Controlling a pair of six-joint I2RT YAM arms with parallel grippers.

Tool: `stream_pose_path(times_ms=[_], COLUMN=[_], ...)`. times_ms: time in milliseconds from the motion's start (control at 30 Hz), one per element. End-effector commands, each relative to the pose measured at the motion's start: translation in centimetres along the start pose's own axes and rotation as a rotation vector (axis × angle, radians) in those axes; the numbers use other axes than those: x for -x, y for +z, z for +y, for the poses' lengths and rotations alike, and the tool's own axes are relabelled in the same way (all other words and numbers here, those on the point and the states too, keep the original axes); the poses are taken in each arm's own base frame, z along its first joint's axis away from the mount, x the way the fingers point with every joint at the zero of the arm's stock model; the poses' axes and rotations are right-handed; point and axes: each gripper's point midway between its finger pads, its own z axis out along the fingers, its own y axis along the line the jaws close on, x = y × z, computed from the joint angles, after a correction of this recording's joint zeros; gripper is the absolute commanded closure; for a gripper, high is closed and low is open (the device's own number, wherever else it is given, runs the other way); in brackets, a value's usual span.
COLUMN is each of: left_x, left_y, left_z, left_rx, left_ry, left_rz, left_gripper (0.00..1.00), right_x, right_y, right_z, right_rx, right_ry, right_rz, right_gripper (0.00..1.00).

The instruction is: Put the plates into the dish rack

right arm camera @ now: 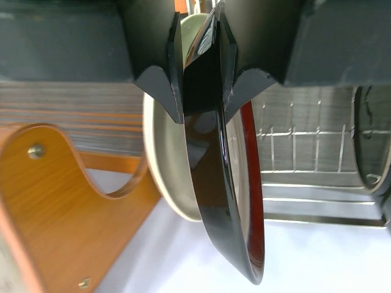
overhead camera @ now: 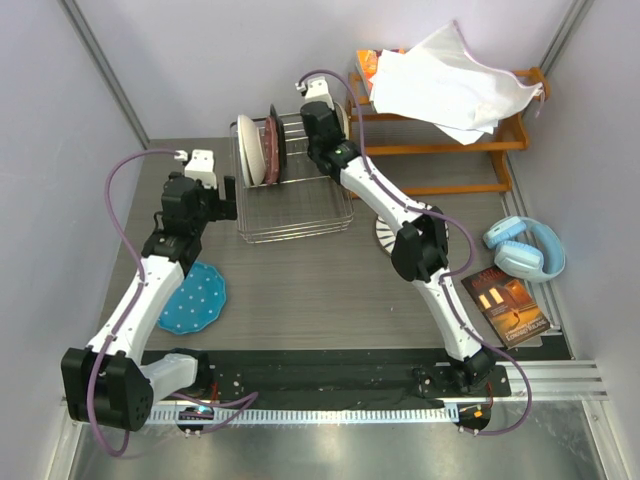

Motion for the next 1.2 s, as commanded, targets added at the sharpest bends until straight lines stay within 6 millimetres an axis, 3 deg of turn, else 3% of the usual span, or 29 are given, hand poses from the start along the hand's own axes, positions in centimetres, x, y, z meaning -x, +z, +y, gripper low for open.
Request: stream_pose_path(times_ms=[0,200,433,600,700,800,833,967,1033,1067,1100,1133,1167], left_x=[0.9,0.8,1.0,0.7,0.6,0.5,0.5,0.2,0.3,0.4,0.6,0.7,0.8], left_y=[-0.1,0.1,0.4,0.4,0.3,0.4,0.4,0.8,1.1,1.2,1.2,1.2,1.1], left_z=[0.4,0.2,0.2,0.3,0.2,-0.2,-0.4,-0.8,-0.6,-0.7,-0.7,-0.7,-0.7], left_rx=[0.018,0.001,0.004,0.011,0.008,-0.006,-0.013,-0.026,0.004,0.006,0.004,0.006,0.007], left_ry=[0.007,0.032,0.023,0.019,0.02,0.021,0.023,0.027,-0.003,-0.005,-0.006,-0.005,-0.01], left_rz=[-0.048,-0.045,-0.036,-0.022,-0.021,-0.015,-0.017,-0.012,-0.02,-0.025,-0.029,-0.032,-0.034], left_gripper=[0.1,0.1,0.09,0.09,0.09,0.09,0.09,0.07,0.03,0.01,0.01,0.0,0.01], right_x=[10.4,8.0,1.3,-0.8,-0.8,0.1,0.3,1.2,3.1,2.7,4.5,4.9,4.0], right_y=[-2.5,-1.7,-0.1,0.1,-0.2,-1.1,-1.4,-3.0,-4.4,-4.9,-6.1,-6.7,-7.3], right_z=[-3.3,-2.3,0.5,1.5,1.2,0.5,0.3,-0.6,-1.8,-2.2,-3.3,-3.8,-4.0], right_rx=[-0.038,-0.04,-0.015,-0.002,-0.002,0.007,0.012,0.045,0.049,0.051,0.059,0.066,0.074], right_ry=[0.228,0.202,0.155,0.125,0.112,0.113,0.113,0.099,0.118,0.11,0.13,0.129,0.109], right_rz=[-0.236,-0.18,-0.032,0.009,0.016,0.013,0.014,0.03,0.014,0.031,0.011,0.012,0.036], right_gripper=[0.99,0.99,0.99,0.99,0.88,0.55,0.5,0.43,0.4,0.4,0.4,0.4,0.4])
